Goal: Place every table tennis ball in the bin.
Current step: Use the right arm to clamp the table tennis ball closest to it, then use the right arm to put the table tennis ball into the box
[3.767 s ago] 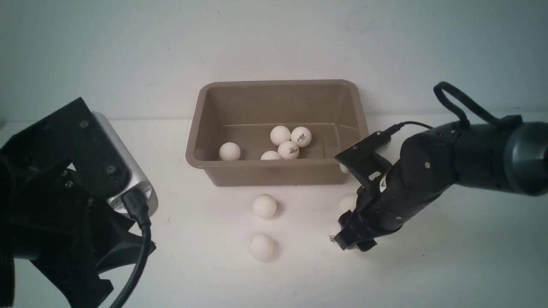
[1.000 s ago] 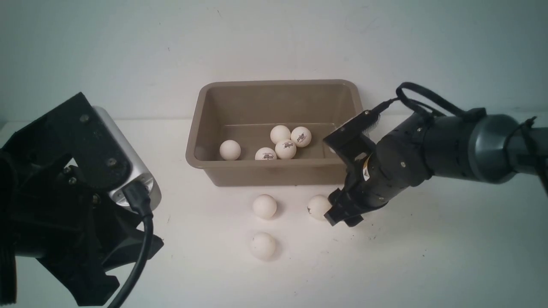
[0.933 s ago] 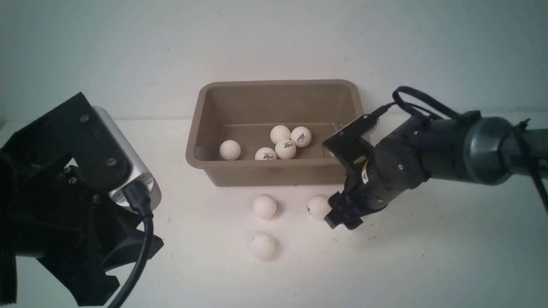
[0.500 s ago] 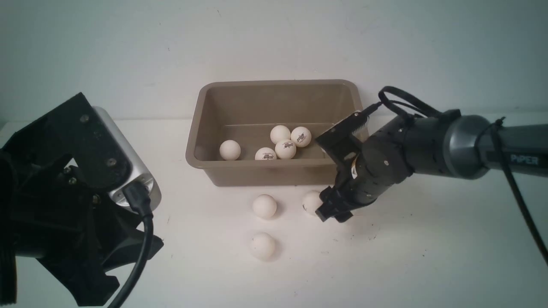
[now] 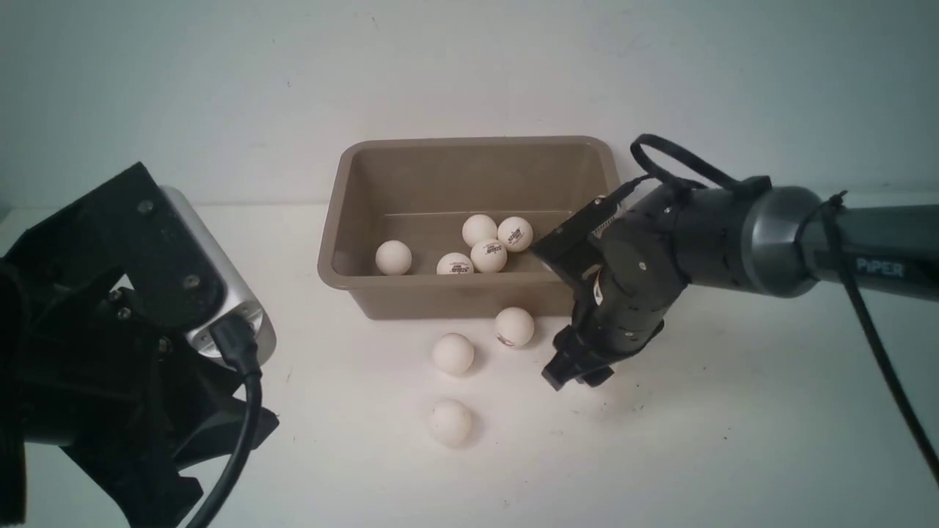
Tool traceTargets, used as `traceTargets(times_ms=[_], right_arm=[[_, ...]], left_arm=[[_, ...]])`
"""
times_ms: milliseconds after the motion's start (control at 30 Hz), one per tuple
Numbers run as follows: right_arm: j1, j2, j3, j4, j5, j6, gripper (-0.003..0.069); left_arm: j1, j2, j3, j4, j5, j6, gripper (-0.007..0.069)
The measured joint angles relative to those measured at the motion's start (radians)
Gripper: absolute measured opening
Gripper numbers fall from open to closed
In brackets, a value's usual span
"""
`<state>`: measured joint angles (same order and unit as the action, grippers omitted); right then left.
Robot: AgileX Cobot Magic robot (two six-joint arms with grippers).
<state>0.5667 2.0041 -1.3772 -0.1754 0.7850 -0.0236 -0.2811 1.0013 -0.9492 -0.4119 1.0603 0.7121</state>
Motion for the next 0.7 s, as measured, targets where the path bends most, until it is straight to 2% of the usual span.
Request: traceTargets(times_ms=[167, 300, 467, 600, 700], right_arm=[[0.051, -0.165, -0.006, 0.004, -0.002, -0.004, 0.0361], [0.04, -0.211, -0.101, -0.016, -0.072, -0.003, 0.0361], [-0.021, -0.052, -0.363, -0.026, -0.048, 0.0, 0.0361], [-0.044, 0.137, -0.585, -0.026, 0.06, -0.003, 0.0361], [-0.044, 0.23, -0.715, -0.024, 0.106, -0.011, 0.0361]], left_arm=[[0.0, 0.0, 0.0, 0.006, -0.006, -0.001, 0.0289], [0.0, 0.0, 0.003, 0.039, -0.021, -0.002, 0.0289], [0.0, 0.016, 0.084, 0.055, -0.16, -0.011, 0.0289], [0.0, 0.094, 0.153, -0.01, -0.26, -0.007, 0.0289], [0.0, 0.197, 0.175, -0.074, -0.286, 0.057, 0.0312]])
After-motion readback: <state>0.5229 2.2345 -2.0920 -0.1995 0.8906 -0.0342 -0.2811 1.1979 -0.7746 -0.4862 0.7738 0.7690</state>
